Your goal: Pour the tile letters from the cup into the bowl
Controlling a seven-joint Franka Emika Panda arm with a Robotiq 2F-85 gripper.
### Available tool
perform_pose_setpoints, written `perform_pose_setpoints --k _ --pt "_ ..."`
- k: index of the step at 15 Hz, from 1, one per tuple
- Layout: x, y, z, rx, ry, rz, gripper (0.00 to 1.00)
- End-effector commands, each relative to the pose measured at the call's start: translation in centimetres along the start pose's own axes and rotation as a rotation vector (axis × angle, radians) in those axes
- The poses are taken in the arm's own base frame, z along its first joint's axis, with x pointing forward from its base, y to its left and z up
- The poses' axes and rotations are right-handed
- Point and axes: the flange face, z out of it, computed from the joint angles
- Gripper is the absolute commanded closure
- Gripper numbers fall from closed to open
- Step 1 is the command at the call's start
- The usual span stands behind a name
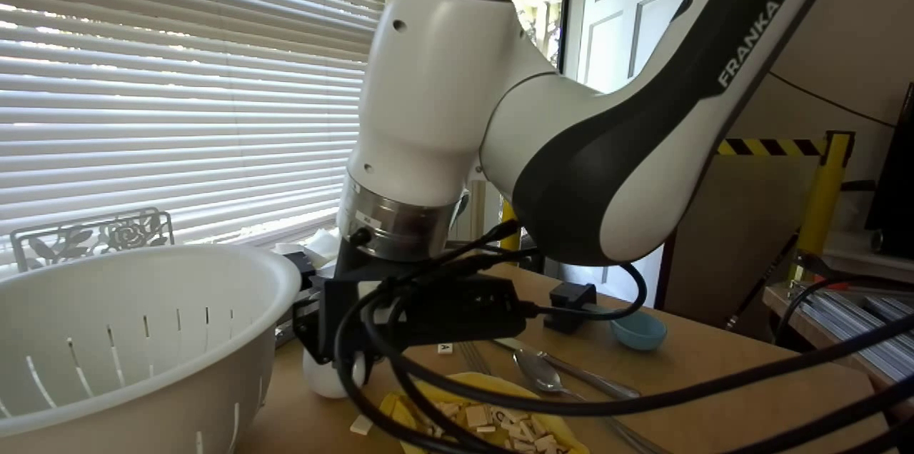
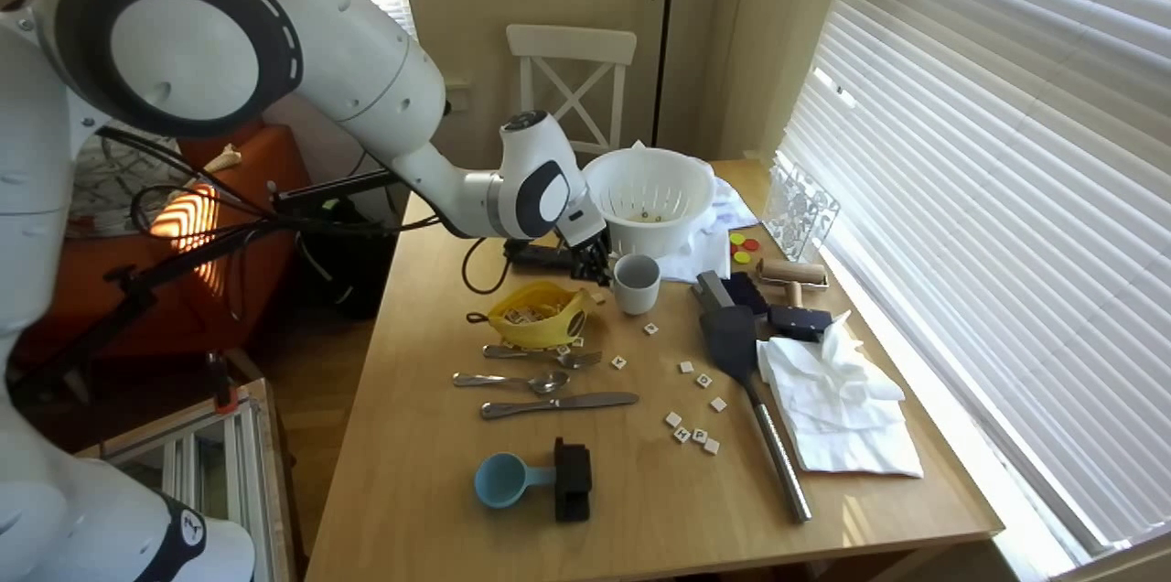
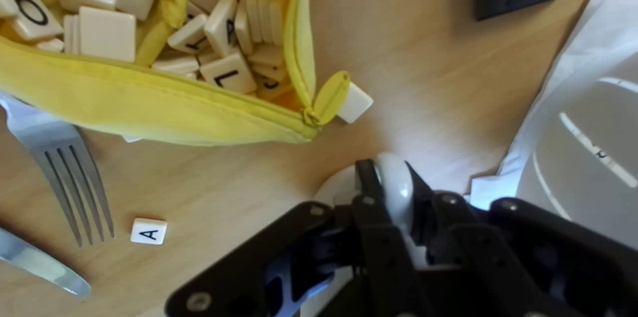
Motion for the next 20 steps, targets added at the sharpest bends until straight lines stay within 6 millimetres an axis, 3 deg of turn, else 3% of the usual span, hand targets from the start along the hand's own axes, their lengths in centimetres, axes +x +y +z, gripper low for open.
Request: perform_pose_setpoints --k 1,7,11,16,20 --pt "0.6 0.7 -3.4 -0.040 -0.072 0.001 0.96" --pt "2.5 2.5 -11.0 -0.163 -0.010 0.005 0.96" --pt "2.7 1.9 -16.1 -0.242 0.064 -0.095 0.96" --pt "1.6 1.3 -19.6 -0.296 0.137 -0.206 0.96" --pt "0.7 -1.4 -22.0 -0.318 0.237 -0.365 0.96"
